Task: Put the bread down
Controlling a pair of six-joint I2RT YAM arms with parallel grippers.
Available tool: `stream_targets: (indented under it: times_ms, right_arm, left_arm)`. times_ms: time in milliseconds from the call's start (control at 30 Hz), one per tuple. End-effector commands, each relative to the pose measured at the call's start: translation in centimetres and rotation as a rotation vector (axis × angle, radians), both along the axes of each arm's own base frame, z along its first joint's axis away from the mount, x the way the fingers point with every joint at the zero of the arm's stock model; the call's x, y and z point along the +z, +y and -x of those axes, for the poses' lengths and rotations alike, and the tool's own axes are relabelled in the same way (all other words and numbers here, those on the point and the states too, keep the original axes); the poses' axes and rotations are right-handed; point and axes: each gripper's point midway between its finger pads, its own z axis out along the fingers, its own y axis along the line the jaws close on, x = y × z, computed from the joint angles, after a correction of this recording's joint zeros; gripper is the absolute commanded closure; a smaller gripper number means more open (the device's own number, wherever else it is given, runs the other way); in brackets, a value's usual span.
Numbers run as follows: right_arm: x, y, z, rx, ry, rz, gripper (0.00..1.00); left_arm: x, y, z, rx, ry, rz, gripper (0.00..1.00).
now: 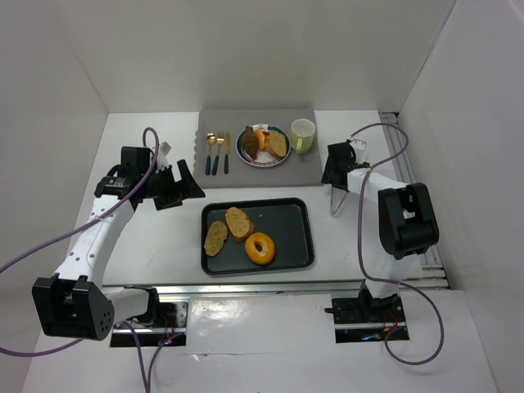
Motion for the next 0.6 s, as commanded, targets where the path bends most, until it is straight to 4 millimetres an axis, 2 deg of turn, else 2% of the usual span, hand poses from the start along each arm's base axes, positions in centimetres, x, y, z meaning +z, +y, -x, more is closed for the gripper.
stream_targets:
  times_ms: [0,33,100,167,233,267,333,467,567]
  right_arm:
    - [4.3,0.0,-3.7,-0.029,-0.138,-0.005,0.08]
    - [6.3,-0.5,-4.0,-0.076,-0.179,0.001,0.0]
    - [7.5,-1.2,-2.9,-0.111,-0.154,0.019,0.0]
    - [10.3,-1.7,-2.3,-0.135,-0.187,0.022,0.0]
    - [10.5,-1.9,-0.2,-0.164,-0.132,0.009,0.0]
    - [11.6,-1.8,0.5,-0.172,-0.148,-0.016,0.0]
    - [11.0,-1.4,2.4,-0.156,-0.105,-0.032,0.0]
    - [9.3,-1.2,6.4,-0.143,-0.064,-0.078,0.0]
    - [8.6,-1.6,7.9,-0.156,-0.072,-0.078,0.01]
  left_arm:
    - [1.6,0.2,-0.4,0.006,-0.053,0.0,0.01]
    - [1.6,0.2,-0.4,-0.001,-0.057,-0.007,0.01]
    - [2.3,0.2,-0.6,-0.001,-0.071,-0.006,0.01]
    - [2.8,0.4,-1.0,0.001,-0.08,-0.021,0.01]
    - [3.2,0.4,-1.0,0.001,-0.085,-0.02,0.01]
    - [3.2,0.4,-1.0,0.001,-0.085,-0.02,0.01]
    - [3.7,0.4,-1.1,0.015,-0.099,-0.008,0.01]
    - [3.4,0.0,-1.2,-0.002,-0.092,0.01,0.01]
    - [3.5,-0.2,-1.3,-0.008,-0.09,0.017,0.01]
